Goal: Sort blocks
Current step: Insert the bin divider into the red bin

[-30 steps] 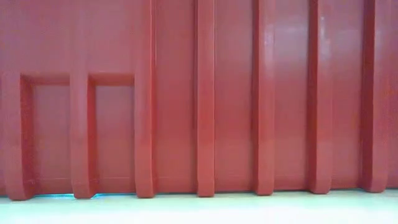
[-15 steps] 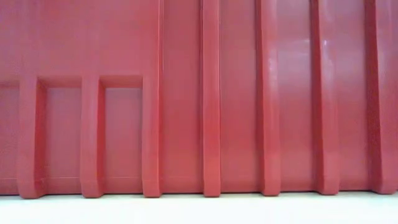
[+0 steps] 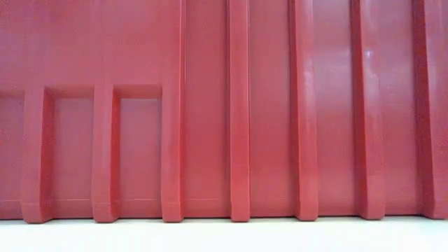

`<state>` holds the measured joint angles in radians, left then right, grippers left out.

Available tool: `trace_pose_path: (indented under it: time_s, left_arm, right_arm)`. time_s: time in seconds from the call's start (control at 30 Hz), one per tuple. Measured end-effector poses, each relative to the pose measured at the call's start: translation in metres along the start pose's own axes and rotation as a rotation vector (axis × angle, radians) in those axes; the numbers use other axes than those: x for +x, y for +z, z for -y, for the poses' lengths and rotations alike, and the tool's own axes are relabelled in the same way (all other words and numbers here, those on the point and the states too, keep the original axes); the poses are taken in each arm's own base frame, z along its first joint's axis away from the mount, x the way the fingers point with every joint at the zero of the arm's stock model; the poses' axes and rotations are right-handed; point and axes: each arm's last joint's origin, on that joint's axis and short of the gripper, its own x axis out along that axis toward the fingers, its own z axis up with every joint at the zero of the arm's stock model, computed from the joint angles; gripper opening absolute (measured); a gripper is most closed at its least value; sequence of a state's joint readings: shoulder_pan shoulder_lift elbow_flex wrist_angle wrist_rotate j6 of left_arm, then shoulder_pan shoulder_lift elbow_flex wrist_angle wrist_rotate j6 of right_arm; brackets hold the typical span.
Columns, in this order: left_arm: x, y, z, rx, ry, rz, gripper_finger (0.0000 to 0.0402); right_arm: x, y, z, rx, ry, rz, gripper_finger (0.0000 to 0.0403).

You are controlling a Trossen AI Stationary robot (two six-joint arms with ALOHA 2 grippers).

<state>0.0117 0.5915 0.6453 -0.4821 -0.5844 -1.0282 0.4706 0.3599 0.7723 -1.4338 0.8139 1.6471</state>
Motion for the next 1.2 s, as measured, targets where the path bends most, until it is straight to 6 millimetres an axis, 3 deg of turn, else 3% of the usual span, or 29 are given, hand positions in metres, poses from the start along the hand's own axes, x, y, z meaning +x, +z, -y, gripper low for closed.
trace_pose_path:
  time_s: [0.33,0.57,0.7,0.93,1.2]
  left_arm:
    - [0.043,0.031,-0.001,-0.016,0.003,0.113,0.0104]
    - [0.083,0.049,-0.013,-0.075,-0.117,-0.024,0.0103]
    - [0.100,0.046,-0.014,-0.098,-0.208,-0.145,0.0101]
    - [0.112,0.038,-0.011,-0.092,-0.330,-0.367,0.0082]
    - [0.104,0.036,-0.006,-0.079,-0.463,-0.506,0.0065]
  right_arm:
    - [0.000,-0.001,-0.005,-0.015,0.032,-0.019,0.0088]
    - [0.000,-0.001,-0.004,-0.049,0.030,-0.030,0.0098]
    - [0.000,-0.001,-0.005,-0.038,0.036,-0.030,0.0092]
    - [0.000,-0.001,-0.005,-0.058,0.037,-0.042,0.0099]
    - [0.000,-0.001,-0.006,-0.027,0.039,-0.038,0.0091]
